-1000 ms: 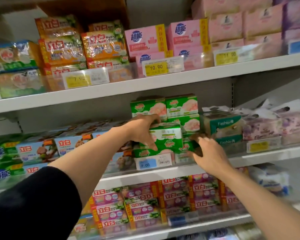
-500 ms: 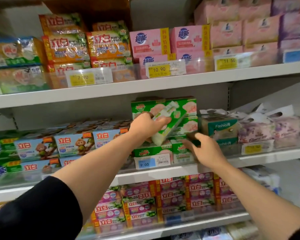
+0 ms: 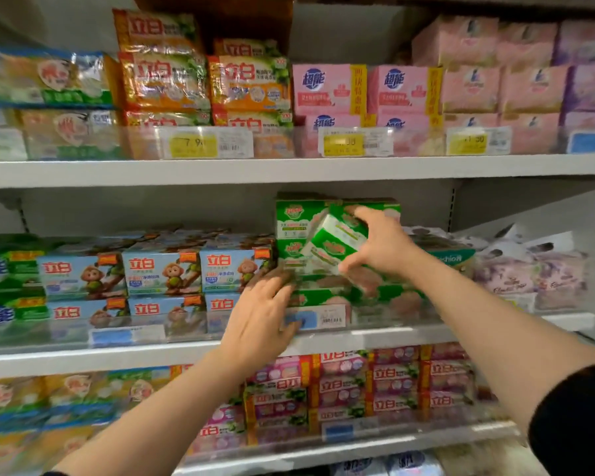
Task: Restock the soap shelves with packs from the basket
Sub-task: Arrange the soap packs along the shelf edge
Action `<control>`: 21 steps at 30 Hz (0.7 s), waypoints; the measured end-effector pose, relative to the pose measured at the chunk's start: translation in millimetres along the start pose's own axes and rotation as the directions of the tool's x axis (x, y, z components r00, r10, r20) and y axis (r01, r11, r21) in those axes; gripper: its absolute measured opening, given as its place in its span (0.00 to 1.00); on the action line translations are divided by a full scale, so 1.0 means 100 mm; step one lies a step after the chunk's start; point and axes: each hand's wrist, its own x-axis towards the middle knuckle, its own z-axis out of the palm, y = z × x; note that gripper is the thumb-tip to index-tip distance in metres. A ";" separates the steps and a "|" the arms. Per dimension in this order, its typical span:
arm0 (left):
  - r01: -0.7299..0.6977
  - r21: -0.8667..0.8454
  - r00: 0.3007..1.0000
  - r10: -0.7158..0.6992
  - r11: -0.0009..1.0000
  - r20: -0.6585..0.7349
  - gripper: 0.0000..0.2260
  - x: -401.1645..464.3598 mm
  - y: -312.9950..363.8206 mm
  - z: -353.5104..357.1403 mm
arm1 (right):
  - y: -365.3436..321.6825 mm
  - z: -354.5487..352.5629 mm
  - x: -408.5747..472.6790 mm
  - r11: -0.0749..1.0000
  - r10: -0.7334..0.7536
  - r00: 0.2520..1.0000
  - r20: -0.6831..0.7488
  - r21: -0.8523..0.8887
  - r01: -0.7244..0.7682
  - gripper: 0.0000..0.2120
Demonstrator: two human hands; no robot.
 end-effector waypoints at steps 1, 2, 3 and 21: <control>-0.001 0.003 1.000 0.001 1.000 -0.010 0.28 -0.14 -0.06 0.10 | -0.09 -0.01 0.08 0.995 -0.059 0.997 0.039 -0.077 0.062 0.46; -0.001 -0.008 1.000 0.001 1.000 0.000 0.29 -0.26 -0.10 0.19 | -0.15 -0.01 0.17 0.986 -0.079 0.994 0.077 -0.140 0.090 0.44; -0.006 -0.011 1.000 0.006 1.000 0.006 0.31 -0.35 -0.12 0.25 | -0.20 0.01 0.25 0.974 -0.066 0.989 0.131 -0.205 0.092 0.41; -0.047 0.187 0.999 0.046 0.981 0.013 0.31 -0.58 -0.18 0.58 | -0.03 0.49 0.23 0.979 -0.028 0.995 0.091 -0.200 0.046 0.28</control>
